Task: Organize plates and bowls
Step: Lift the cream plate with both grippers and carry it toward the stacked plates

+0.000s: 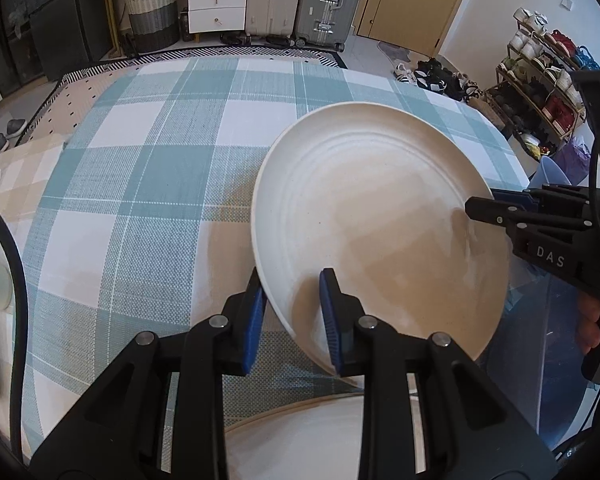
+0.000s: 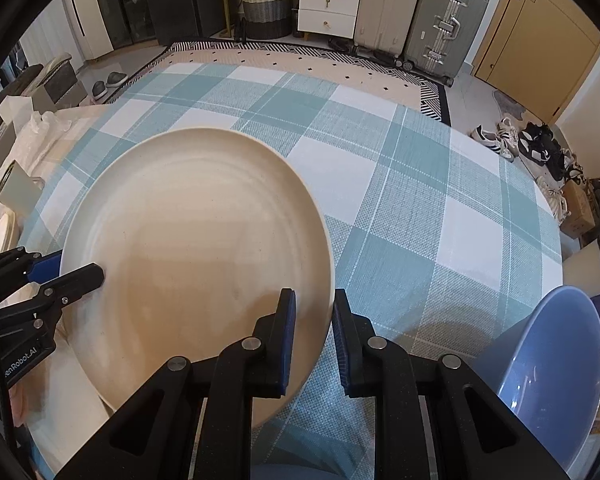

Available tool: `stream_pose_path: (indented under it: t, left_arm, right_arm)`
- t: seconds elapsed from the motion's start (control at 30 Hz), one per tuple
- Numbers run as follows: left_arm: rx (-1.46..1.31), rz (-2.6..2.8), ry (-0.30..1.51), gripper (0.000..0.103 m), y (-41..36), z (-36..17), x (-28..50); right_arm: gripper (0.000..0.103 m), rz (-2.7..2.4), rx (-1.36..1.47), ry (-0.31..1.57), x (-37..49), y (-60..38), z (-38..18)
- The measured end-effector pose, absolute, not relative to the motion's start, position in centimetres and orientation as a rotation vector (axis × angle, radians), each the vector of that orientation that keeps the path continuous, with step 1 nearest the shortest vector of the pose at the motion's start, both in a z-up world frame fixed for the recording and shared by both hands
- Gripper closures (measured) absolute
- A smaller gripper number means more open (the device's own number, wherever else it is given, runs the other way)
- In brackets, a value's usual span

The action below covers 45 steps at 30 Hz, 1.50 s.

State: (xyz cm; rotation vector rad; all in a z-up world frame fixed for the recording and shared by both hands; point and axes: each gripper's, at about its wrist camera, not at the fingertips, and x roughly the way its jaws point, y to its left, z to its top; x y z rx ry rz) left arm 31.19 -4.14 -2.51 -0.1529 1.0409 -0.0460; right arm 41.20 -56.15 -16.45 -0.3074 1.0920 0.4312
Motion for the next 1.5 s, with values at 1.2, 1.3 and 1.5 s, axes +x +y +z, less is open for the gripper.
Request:
stream_pose_path:
  t: [1.2, 1.3, 1.5]
  left_arm:
    - [-0.128, -0.018, 0.875, 0.080, -4.3, 8.1, 22.3]
    - [-0.135, -0.017, 0.865, 0.079, -4.1, 8.8, 21.7]
    - [-0.133, -0.011, 0.841, 0.079, -3.7, 10.3, 19.9]
  right_arm:
    - [0.085, 0.458, -0.279, 0.924, 34.3, -55.7, -8.0]
    - [0.085, 0.464, -0.281, 0.912, 33.8, -55.4, -7.4]
    - [0.085, 0.478, -0.286, 0.887, 32.4, -55.0, -6.3]
